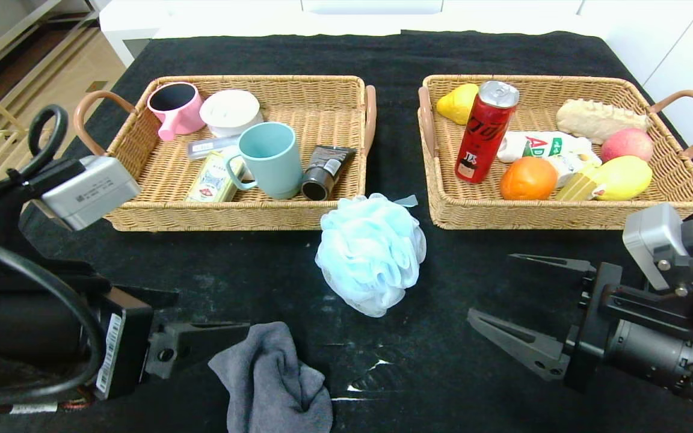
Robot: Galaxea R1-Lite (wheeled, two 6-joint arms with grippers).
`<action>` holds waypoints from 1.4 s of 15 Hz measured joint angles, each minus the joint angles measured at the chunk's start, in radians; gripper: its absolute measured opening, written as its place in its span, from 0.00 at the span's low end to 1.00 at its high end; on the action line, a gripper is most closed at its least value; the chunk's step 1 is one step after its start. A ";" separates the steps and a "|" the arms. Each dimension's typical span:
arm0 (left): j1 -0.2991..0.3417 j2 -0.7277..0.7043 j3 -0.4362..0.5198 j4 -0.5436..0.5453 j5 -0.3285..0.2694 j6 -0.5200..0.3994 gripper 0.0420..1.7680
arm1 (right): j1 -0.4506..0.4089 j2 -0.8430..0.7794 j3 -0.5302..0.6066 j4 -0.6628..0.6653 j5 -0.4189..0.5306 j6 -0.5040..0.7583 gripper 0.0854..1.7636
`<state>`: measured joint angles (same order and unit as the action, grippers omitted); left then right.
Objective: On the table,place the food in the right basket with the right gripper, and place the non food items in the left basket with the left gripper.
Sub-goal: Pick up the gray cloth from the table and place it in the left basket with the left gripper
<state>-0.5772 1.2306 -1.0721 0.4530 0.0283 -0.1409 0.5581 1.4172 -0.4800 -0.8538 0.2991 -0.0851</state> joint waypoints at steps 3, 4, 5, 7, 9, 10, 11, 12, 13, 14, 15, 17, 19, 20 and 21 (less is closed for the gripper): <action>-0.060 0.008 0.035 0.001 0.043 0.006 0.96 | 0.000 0.001 0.000 0.000 0.001 0.000 0.97; -0.070 0.010 0.047 0.002 0.045 0.009 0.96 | 0.000 0.002 0.000 0.000 0.000 0.000 0.97; -0.079 0.013 0.060 0.004 0.045 0.018 0.96 | 0.001 0.003 0.000 0.000 0.000 0.000 0.97; -0.098 0.022 0.080 0.006 0.061 0.036 0.96 | 0.001 0.008 0.000 -0.001 -0.002 0.000 0.97; -0.121 0.036 0.104 0.006 0.102 0.046 0.97 | 0.002 0.012 -0.001 0.000 -0.002 0.000 0.97; -0.130 0.045 0.119 0.006 0.122 0.056 0.97 | 0.002 0.014 -0.001 0.000 -0.002 0.000 0.97; -0.138 0.055 0.129 0.006 0.135 0.064 0.97 | 0.002 0.016 -0.001 -0.001 -0.002 0.000 0.97; -0.142 0.066 0.134 0.004 0.137 0.066 0.97 | 0.002 0.019 -0.001 -0.001 -0.002 0.000 0.97; -0.148 0.078 0.134 0.000 0.138 0.066 0.97 | 0.003 0.021 0.000 -0.001 -0.002 0.000 0.97; -0.152 0.089 0.133 -0.001 0.139 0.067 0.97 | 0.003 0.022 0.000 -0.001 -0.002 0.000 0.97; -0.156 0.101 0.132 -0.003 0.141 0.067 0.97 | 0.003 0.022 0.000 -0.001 -0.002 0.000 0.97; -0.159 0.129 0.131 -0.005 0.143 0.068 0.97 | 0.003 0.022 0.000 -0.001 -0.002 0.000 0.97; -0.160 0.155 0.129 -0.008 0.151 0.068 0.97 | 0.003 0.022 0.000 -0.001 -0.002 0.000 0.97; -0.161 0.170 0.129 -0.010 0.169 0.068 0.97 | 0.003 0.022 0.000 -0.001 -0.002 0.000 0.97; -0.163 0.182 0.129 -0.010 0.181 0.068 0.97 | 0.003 0.022 0.000 -0.001 -0.002 0.000 0.97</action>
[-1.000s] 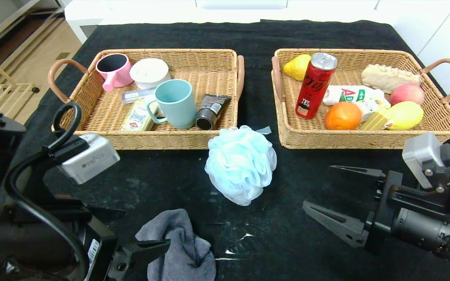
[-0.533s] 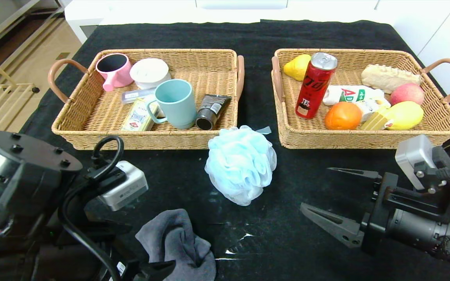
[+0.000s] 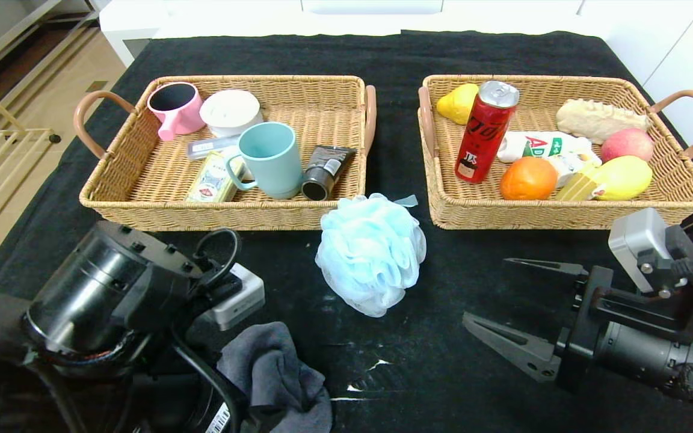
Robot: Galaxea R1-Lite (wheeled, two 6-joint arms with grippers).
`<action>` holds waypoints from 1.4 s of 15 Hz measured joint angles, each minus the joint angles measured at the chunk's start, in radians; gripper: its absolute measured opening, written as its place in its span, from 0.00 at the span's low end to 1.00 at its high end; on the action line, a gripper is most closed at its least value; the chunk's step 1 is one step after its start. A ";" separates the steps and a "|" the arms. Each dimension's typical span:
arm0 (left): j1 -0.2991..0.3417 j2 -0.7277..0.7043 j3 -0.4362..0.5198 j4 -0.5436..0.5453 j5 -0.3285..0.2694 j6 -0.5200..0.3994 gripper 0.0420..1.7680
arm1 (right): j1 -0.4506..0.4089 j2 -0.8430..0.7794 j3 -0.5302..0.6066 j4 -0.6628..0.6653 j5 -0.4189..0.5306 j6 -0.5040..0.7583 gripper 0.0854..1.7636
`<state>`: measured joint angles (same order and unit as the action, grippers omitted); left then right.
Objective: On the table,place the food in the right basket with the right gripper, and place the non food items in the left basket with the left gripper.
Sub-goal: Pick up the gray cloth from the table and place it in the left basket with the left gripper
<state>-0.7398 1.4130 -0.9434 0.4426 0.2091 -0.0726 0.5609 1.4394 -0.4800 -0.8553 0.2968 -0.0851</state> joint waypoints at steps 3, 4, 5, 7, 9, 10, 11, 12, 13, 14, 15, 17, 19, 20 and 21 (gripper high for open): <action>-0.003 0.032 0.005 -0.002 0.003 0.001 0.97 | 0.001 0.000 0.001 0.000 0.000 0.000 0.97; -0.004 0.041 0.005 -0.004 0.004 0.001 0.97 | 0.002 0.000 0.001 0.000 0.000 0.000 0.97; -0.004 0.051 0.005 -0.004 0.004 0.000 0.97 | 0.003 -0.001 0.001 0.000 0.000 -0.001 0.97; -0.004 0.068 0.004 -0.008 0.004 0.000 0.97 | 0.003 -0.001 0.001 0.000 0.000 -0.001 0.97; -0.004 0.083 0.008 -0.029 0.005 -0.001 0.97 | 0.003 -0.001 0.001 0.000 0.000 -0.001 0.97; -0.004 0.089 0.009 -0.036 0.006 -0.001 0.97 | 0.003 -0.001 0.001 0.000 0.000 -0.001 0.97; -0.004 0.093 0.006 -0.037 0.006 -0.001 0.97 | 0.003 -0.001 0.001 0.000 0.000 -0.001 0.97; -0.004 0.097 0.003 -0.038 0.006 -0.001 0.97 | 0.003 -0.001 0.002 0.000 0.000 -0.001 0.97; -0.004 0.101 0.001 -0.039 0.007 -0.001 0.97 | 0.003 -0.001 0.002 0.000 0.000 -0.001 0.97; -0.004 0.105 0.000 -0.039 0.007 0.000 0.97 | 0.003 -0.001 0.002 0.000 0.000 -0.001 0.97; -0.004 0.107 0.000 -0.039 0.006 -0.001 0.92 | 0.003 -0.001 0.002 0.000 0.000 -0.001 0.97; -0.004 0.109 0.004 -0.039 0.006 -0.001 0.73 | 0.003 -0.001 0.002 0.000 0.000 -0.001 0.97; -0.004 0.110 0.006 -0.040 0.006 -0.003 0.58 | 0.004 -0.001 0.003 0.000 0.000 -0.001 0.97; -0.004 0.110 0.005 -0.040 0.005 -0.003 0.52 | 0.005 -0.001 0.003 0.000 0.000 -0.001 0.97; -0.004 0.111 0.003 -0.039 0.005 -0.003 0.46 | 0.005 0.000 0.003 0.000 0.000 -0.001 0.97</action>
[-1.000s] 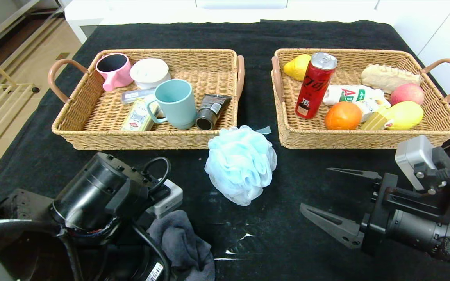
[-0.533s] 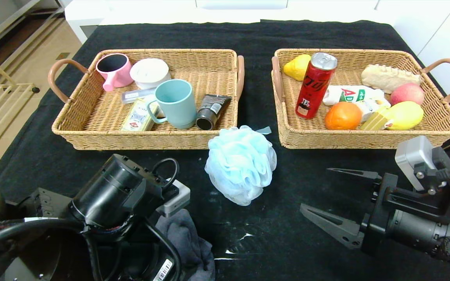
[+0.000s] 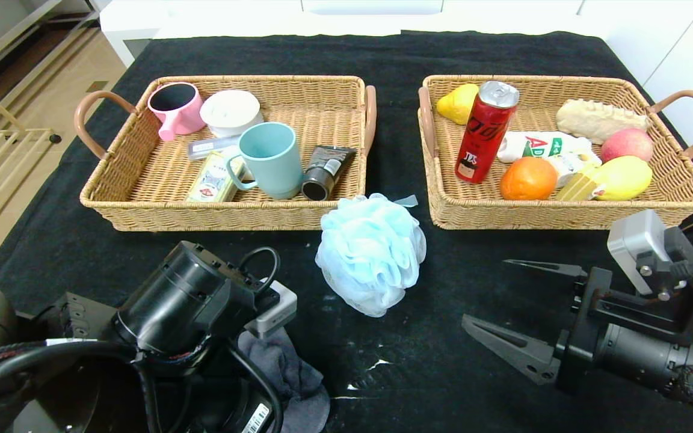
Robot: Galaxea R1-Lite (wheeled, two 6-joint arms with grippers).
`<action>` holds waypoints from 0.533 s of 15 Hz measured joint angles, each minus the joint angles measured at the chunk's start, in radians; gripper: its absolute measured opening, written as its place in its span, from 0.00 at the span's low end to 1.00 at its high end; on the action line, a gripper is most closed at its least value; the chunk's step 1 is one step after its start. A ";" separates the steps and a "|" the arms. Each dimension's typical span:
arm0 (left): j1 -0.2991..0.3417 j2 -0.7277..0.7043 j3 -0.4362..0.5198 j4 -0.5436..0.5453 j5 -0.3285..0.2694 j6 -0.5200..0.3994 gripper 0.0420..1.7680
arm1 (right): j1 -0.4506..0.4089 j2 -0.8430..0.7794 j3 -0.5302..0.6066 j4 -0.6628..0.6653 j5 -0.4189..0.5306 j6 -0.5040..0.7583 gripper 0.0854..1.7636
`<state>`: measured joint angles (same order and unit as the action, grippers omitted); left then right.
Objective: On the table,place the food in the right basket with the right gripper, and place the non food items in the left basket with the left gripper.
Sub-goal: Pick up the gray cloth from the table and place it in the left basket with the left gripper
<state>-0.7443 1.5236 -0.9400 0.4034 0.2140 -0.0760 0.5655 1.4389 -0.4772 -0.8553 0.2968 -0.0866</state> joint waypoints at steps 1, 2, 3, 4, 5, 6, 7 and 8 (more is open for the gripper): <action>0.000 0.001 -0.001 0.000 0.000 0.000 0.41 | 0.000 0.000 0.000 0.000 0.001 0.000 0.97; 0.000 0.002 -0.001 0.000 0.000 0.000 0.20 | 0.000 0.001 0.000 0.000 0.001 0.000 0.97; 0.000 0.002 -0.001 0.001 0.000 0.000 0.09 | 0.000 0.001 0.000 0.000 0.001 0.000 0.97; 0.001 0.002 0.000 0.000 0.000 0.000 0.09 | 0.000 0.001 0.000 0.000 0.001 0.000 0.97; 0.001 0.002 0.003 0.000 0.001 -0.001 0.09 | 0.000 0.002 0.000 0.000 0.001 0.000 0.97; 0.001 0.002 0.005 -0.001 0.001 -0.001 0.09 | 0.000 0.002 0.000 0.000 0.001 0.000 0.97; 0.000 0.002 0.006 -0.001 0.001 -0.002 0.09 | 0.000 0.002 0.000 0.000 0.001 0.000 0.97; 0.000 0.003 0.005 -0.001 0.001 -0.002 0.09 | 0.000 0.002 0.000 0.000 0.001 0.000 0.97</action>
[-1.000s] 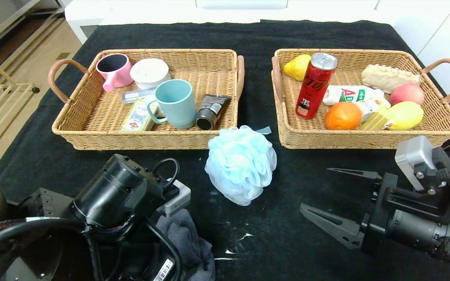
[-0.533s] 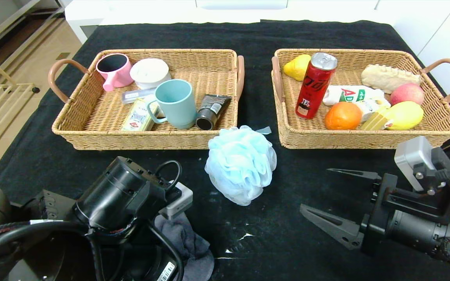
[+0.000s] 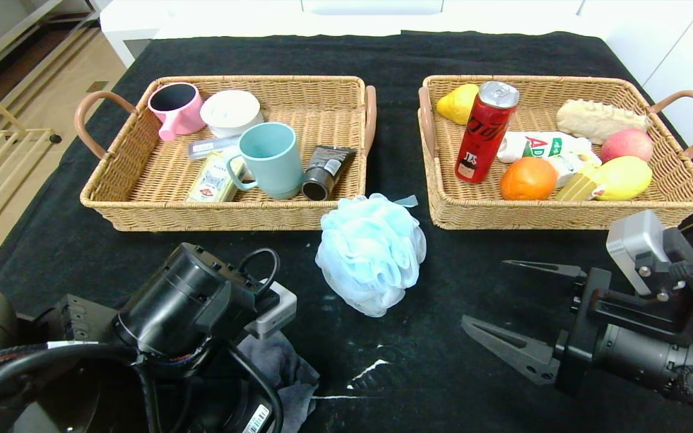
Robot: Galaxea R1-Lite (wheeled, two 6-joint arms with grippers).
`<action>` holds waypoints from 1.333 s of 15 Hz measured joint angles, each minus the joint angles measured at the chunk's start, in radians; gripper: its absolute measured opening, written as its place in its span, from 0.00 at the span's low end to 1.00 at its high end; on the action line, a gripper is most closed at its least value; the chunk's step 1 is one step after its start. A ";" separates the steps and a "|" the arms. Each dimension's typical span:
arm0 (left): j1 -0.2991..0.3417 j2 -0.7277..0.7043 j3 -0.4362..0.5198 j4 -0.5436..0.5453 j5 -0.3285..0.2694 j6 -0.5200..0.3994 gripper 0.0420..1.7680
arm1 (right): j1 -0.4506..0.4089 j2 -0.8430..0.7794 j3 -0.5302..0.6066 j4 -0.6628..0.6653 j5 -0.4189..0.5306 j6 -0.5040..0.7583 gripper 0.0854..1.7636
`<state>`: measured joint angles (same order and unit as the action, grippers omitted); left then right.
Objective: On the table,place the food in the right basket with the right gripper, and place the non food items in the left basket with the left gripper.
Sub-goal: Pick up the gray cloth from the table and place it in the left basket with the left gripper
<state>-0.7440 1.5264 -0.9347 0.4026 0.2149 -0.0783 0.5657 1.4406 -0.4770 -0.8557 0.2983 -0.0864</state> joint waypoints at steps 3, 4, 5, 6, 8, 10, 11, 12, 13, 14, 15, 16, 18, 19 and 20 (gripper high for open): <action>0.000 0.000 0.003 0.000 0.000 -0.001 0.09 | 0.000 0.000 0.000 0.000 0.001 0.000 0.97; 0.000 0.000 0.006 0.000 -0.001 -0.004 0.09 | 0.000 0.000 0.000 0.000 0.000 0.000 0.97; 0.000 0.001 0.006 0.000 -0.003 -0.004 0.09 | 0.000 0.000 0.000 0.000 -0.001 0.000 0.97; 0.000 0.002 0.006 0.000 -0.003 -0.004 0.09 | 0.000 0.000 0.000 0.000 0.000 0.000 0.97; 0.000 0.001 -0.003 0.001 -0.013 -0.007 0.09 | 0.000 0.001 0.001 0.002 0.000 0.000 0.97; 0.000 -0.007 -0.012 -0.014 -0.016 -0.007 0.09 | 0.000 0.001 0.001 0.001 -0.001 0.000 0.97; 0.000 -0.015 -0.017 -0.038 -0.015 -0.007 0.09 | 0.000 0.001 0.000 0.001 -0.001 0.000 0.97; 0.000 -0.024 -0.019 -0.061 -0.013 -0.007 0.09 | 0.000 0.001 0.000 0.002 -0.001 0.000 0.97; 0.001 -0.036 -0.020 -0.067 -0.008 -0.006 0.09 | 0.000 0.001 0.000 0.001 -0.001 0.000 0.97; 0.001 -0.051 -0.020 -0.069 -0.007 -0.004 0.09 | 0.000 0.001 0.000 0.002 0.000 0.000 0.97; 0.001 -0.067 -0.021 -0.072 -0.008 -0.006 0.09 | 0.000 0.002 0.000 0.001 -0.001 0.000 0.97; 0.002 -0.085 -0.023 -0.076 -0.012 -0.007 0.09 | 0.000 0.004 0.000 0.001 -0.001 0.000 0.97; 0.014 -0.116 -0.036 -0.102 -0.018 -0.030 0.09 | 0.000 0.009 0.001 0.001 -0.001 -0.001 0.97; 0.019 -0.127 -0.042 -0.136 -0.018 -0.051 0.09 | 0.000 0.012 0.001 0.001 -0.001 -0.001 0.97; 0.025 -0.138 -0.048 -0.173 -0.014 -0.065 0.09 | 0.000 0.015 0.001 0.001 -0.001 -0.003 0.97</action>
<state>-0.7191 1.3887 -0.9823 0.2298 0.2011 -0.1432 0.5657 1.4557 -0.4757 -0.8547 0.2968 -0.0898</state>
